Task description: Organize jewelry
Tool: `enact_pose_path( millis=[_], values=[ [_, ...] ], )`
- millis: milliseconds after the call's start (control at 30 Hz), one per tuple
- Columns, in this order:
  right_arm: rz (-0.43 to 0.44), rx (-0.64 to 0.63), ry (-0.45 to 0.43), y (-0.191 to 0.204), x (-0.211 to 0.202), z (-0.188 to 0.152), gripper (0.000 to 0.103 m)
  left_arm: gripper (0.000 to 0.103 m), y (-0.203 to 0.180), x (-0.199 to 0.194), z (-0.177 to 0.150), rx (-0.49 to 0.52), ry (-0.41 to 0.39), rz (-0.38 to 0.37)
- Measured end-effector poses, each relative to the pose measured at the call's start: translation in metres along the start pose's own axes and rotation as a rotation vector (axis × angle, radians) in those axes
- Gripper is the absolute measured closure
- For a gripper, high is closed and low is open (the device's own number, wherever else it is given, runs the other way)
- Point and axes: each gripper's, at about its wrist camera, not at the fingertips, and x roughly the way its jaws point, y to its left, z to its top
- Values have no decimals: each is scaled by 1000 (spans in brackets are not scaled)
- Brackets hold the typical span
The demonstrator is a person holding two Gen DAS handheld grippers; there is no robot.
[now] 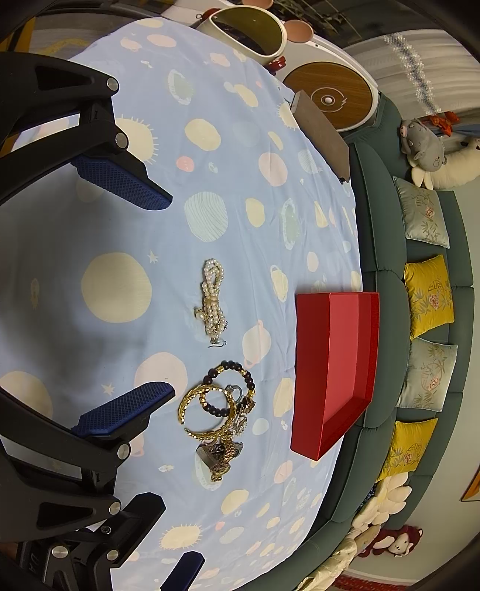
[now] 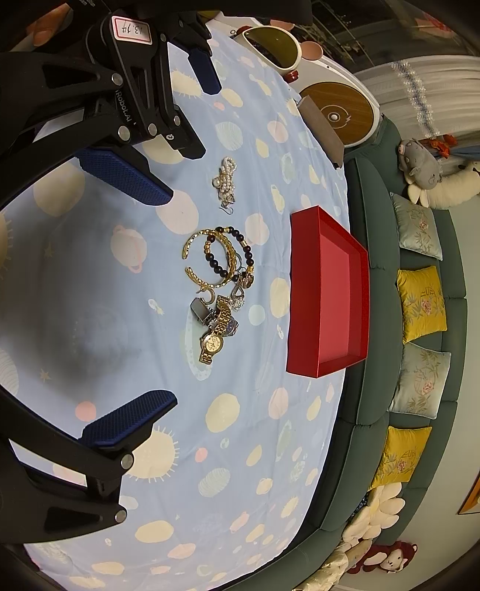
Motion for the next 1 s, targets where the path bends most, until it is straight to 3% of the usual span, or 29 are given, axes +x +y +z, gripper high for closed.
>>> enact_pose_path(
  millis=[433, 767, 1000],
  values=[
    [15, 4, 8, 2, 6, 0, 5, 11, 17, 10, 2, -47, 38, -1],
    [87, 1, 49, 12, 42, 2, 8, 11, 36, 28, 1, -70, 76, -9],
    [90, -25, 65, 20, 71, 7, 9, 12, 48, 41, 2, -96, 98, -11]
  ],
)
